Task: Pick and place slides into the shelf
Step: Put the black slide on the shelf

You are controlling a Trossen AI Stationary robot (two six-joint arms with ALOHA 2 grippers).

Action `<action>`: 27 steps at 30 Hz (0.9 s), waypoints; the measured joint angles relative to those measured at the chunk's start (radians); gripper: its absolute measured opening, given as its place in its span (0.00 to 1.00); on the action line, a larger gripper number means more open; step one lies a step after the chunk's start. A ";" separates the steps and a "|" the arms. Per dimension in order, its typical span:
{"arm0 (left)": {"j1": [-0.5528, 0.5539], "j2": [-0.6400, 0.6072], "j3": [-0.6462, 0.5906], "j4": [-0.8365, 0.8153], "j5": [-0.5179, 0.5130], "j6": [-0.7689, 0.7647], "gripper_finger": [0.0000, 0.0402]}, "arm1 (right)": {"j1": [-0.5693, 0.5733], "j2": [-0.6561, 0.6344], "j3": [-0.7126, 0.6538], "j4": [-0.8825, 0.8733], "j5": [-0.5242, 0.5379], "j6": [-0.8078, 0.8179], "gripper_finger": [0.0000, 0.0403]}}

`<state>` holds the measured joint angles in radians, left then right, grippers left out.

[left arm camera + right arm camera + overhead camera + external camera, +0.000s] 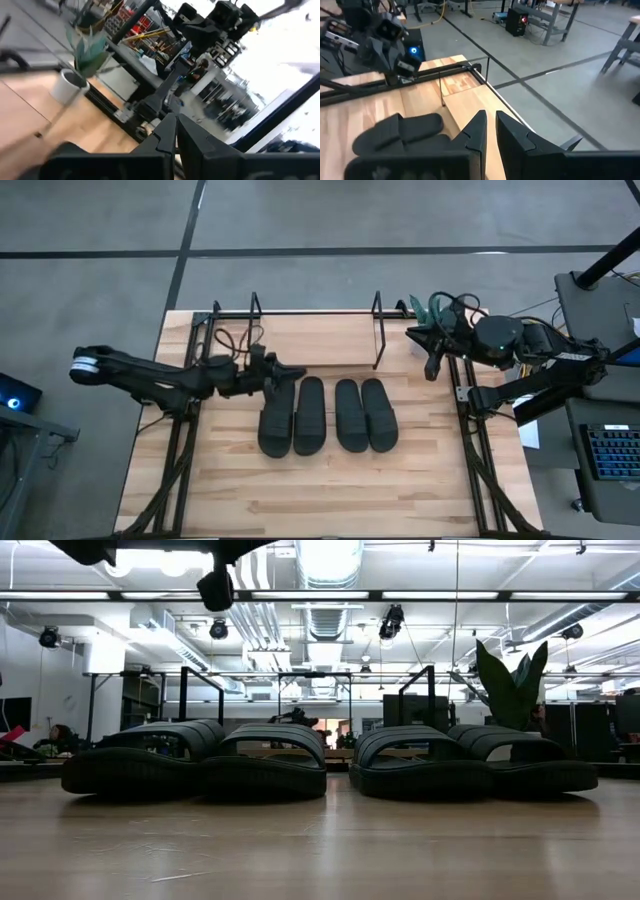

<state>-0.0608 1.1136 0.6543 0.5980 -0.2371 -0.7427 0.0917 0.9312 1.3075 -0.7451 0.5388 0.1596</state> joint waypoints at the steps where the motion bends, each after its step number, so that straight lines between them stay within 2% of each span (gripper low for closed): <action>1: 0.000 0.011 0.001 0.019 0.000 -0.024 0.00 | 0.000 0.000 0.000 0.000 0.000 0.007 0.08; 9: 0.000 0.072 -0.002 0.157 0.003 -0.019 0.00 | 0.000 0.009 0.000 0.076 0.000 0.084 0.08; 15: 0.002 0.087 -0.001 0.150 0.013 0.196 0.00 | 0.000 0.022 0.000 0.144 0.001 0.067 0.08; 18: 0.004 0.074 0.025 0.121 0.112 0.286 0.00 | 0.000 0.029 0.001 0.174 0.001 0.065 0.08; 21: 0.003 0.027 0.068 -0.027 0.205 0.352 0.00 | 0.002 0.039 0.005 0.183 -0.018 0.070 0.08; 25: 0.006 -0.044 0.158 -0.348 0.199 0.463 0.00 | 0.002 0.058 0.008 0.181 -0.061 0.068 0.08; 27: 0.007 -0.078 0.195 -0.442 0.179 0.535 0.00 | 0.002 0.074 0.007 0.178 -0.067 0.068 0.08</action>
<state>-0.0540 1.0354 0.8498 0.1562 -0.0585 -0.2081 0.0933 1.0049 1.3148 -0.5671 0.4723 0.2276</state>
